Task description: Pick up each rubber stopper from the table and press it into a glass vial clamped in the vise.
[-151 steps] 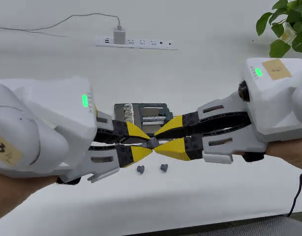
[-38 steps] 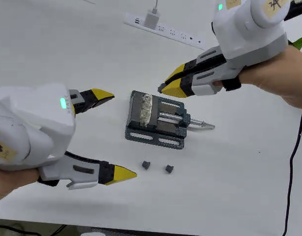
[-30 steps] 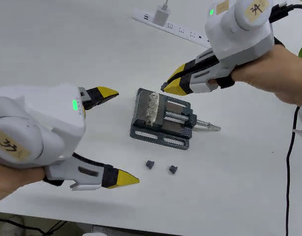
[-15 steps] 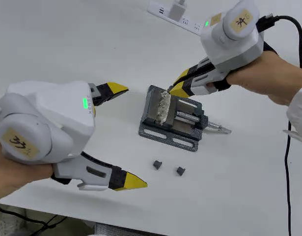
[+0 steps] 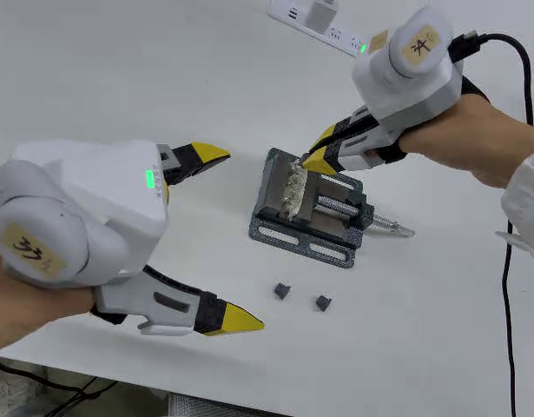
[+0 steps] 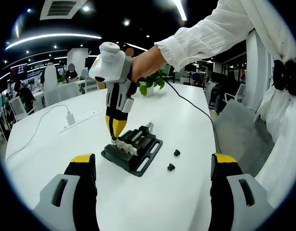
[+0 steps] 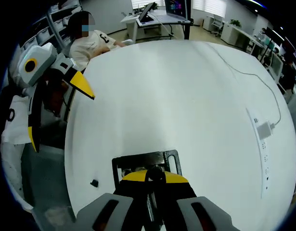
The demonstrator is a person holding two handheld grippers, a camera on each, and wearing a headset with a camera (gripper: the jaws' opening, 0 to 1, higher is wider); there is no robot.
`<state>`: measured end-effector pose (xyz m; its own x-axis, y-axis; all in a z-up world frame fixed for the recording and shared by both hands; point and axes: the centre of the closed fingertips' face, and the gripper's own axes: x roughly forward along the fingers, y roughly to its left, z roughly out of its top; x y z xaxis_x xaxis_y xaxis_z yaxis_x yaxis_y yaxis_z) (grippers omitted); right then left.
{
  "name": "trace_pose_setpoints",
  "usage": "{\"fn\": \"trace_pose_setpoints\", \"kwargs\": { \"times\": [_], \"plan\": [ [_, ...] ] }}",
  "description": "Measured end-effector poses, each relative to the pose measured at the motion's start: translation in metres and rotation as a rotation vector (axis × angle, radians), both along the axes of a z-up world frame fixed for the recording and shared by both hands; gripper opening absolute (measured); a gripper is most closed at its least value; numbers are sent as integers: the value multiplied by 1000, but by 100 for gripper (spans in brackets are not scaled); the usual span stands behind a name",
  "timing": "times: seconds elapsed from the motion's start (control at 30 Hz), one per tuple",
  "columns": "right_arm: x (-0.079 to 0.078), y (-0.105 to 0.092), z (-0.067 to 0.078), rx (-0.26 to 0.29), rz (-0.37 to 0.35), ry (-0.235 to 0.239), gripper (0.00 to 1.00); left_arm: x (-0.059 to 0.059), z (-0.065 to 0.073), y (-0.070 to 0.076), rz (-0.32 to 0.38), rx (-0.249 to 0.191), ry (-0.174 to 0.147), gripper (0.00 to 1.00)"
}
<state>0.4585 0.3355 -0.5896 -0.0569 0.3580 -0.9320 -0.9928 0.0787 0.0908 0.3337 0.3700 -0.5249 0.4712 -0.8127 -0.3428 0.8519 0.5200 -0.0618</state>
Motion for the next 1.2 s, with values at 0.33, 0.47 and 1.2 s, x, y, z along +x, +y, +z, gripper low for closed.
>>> {"fn": "trace_pose_setpoints", "kwargs": {
  "times": [0.33, 0.47, 1.2],
  "plan": [
    [1, -3, -2, -32, 25, -13, 6, 0, 0, 0, 2, -8, 2, 99],
    [3, -2, -3, -46, 34, -22, 6, 0, 1, -1, 1, -15, 0, 99],
    [5, -1, -5, -112, 76, -71, 5, 2, 2, 1, 5, -29, 3, 98]
  ]
}}
